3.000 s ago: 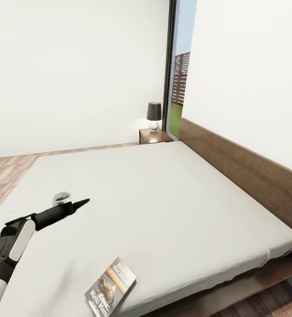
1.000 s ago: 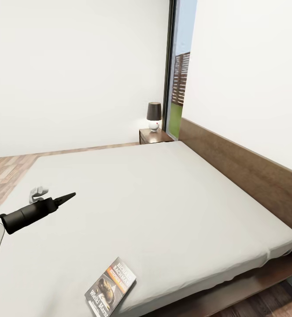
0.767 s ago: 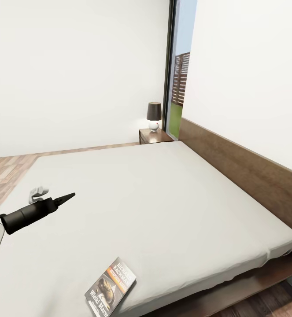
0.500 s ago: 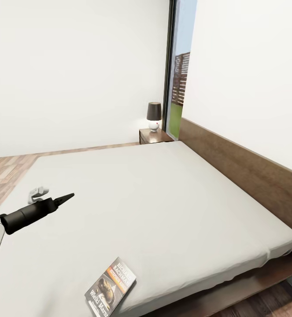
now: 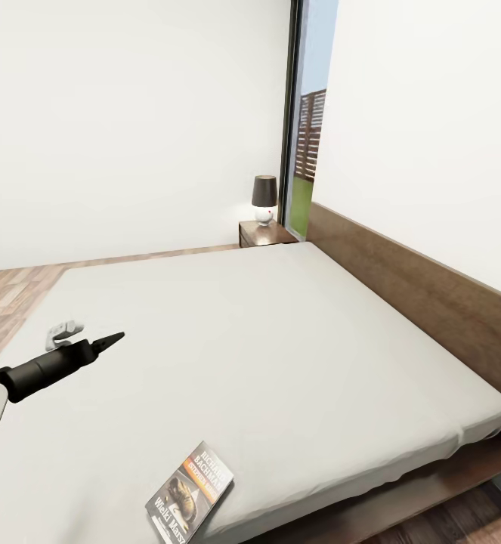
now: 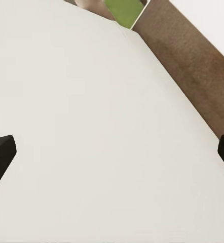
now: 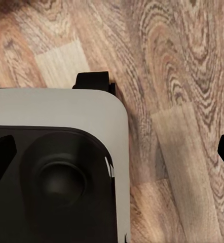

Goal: In the bedroom, move the book from the bed onto either nightstand, and place the two sandals side by side next to the bed.

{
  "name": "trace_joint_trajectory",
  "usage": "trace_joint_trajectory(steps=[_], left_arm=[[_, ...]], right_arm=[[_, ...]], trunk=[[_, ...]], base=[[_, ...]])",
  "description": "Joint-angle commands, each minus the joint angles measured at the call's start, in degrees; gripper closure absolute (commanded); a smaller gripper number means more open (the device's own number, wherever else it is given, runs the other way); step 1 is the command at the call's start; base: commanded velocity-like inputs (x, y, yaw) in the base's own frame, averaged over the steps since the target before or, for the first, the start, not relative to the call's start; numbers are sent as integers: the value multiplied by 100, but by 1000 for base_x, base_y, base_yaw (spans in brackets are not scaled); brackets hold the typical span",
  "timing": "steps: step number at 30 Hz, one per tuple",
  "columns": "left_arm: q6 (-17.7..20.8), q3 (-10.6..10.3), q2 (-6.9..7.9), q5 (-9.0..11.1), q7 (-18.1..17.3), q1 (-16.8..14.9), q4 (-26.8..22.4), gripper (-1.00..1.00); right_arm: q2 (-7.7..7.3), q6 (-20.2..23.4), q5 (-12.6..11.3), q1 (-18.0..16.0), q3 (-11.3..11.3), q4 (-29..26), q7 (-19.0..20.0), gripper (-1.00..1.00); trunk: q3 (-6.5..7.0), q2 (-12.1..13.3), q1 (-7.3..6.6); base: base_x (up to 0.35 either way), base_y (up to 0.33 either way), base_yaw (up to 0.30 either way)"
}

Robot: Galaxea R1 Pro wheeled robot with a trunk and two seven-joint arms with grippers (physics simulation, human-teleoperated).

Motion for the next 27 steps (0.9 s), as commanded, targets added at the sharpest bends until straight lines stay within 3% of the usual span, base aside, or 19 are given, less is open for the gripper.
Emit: trace_joint_trajectory(steps=[1, 16, 27], left_arm=[[36, 8, 0, 1, -14, -5, -3, -100], [35, 9, -5, 8, 13, -5, -17, -100], [29, 8, -6, 9, 16, -5, -29, -100]], right_arm=[[-4, -26, 47, -5, -48, 10, 16, -100], [-3, -26, 47, -5, -49, 6, 16, -100], [5, -21, 47, -5, -48, 5, 16, -100]], trunk=[[-5, -2, -1], [-5, -2, -1], [-5, -2, -1]], base=[[0, 0, 0], [-51, 0, 7], [-66, 0, 166]])
